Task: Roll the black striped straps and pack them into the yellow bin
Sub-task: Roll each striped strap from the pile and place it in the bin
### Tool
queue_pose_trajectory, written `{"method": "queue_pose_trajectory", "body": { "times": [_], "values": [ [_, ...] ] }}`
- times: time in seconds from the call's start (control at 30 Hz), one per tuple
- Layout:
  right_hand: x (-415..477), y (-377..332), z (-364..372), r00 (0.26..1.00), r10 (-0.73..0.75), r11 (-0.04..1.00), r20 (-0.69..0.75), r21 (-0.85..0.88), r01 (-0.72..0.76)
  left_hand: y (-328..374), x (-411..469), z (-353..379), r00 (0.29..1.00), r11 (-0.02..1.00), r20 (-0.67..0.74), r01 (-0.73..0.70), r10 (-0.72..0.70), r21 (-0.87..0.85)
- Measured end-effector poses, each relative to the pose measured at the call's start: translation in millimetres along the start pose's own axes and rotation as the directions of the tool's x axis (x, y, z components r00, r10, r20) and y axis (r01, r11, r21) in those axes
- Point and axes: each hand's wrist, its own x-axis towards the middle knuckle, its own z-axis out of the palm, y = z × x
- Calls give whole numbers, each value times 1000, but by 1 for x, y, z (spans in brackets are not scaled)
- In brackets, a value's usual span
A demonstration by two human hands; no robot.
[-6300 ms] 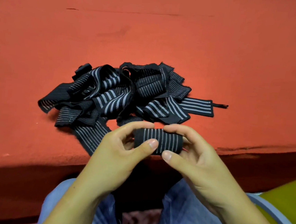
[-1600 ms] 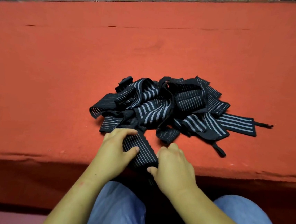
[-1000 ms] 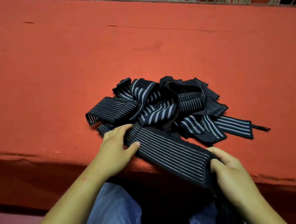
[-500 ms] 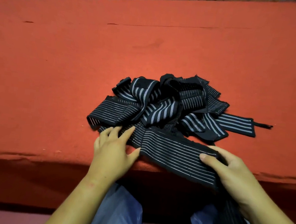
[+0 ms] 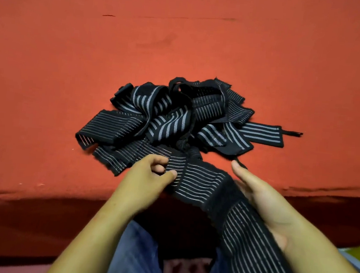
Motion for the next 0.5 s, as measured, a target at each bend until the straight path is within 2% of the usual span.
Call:
{"method": "queue_pose_trajectory", "body": {
  "times": [0.13, 0.2, 0.27, 0.33, 0.4, 0.5],
  "values": [
    [-6, -4, -4, 994, 62, 998, 89, -3, -62, 8, -3, -2, 997, 998, 59, -45, 48, -50],
    [-8, -2, -6, 981, 83, 996, 175, -20, -81, 16, -8, -2, 999, 973, 50, 5, 7, -229],
    [-9, 0, -5, 954, 126, 991, 272, -67, -112, 26, -16, 1, 993, 839, 99, 101, -57, -535],
    [-8, 3, -7, 934, 185, 979, 305, -135, -150, 36, -26, -3, 980, 681, 196, 156, -19, -715],
    [-7, 8, -9, 931, 210, 973, 300, -162, -167, 47, -38, -6, 963, 634, 259, 151, 81, -758],
    [-4, 10, -10, 946, 186, 977, 267, -156, -148, 52, -48, -9, 938, 667, 283, 80, 201, -741]
  ]
}}
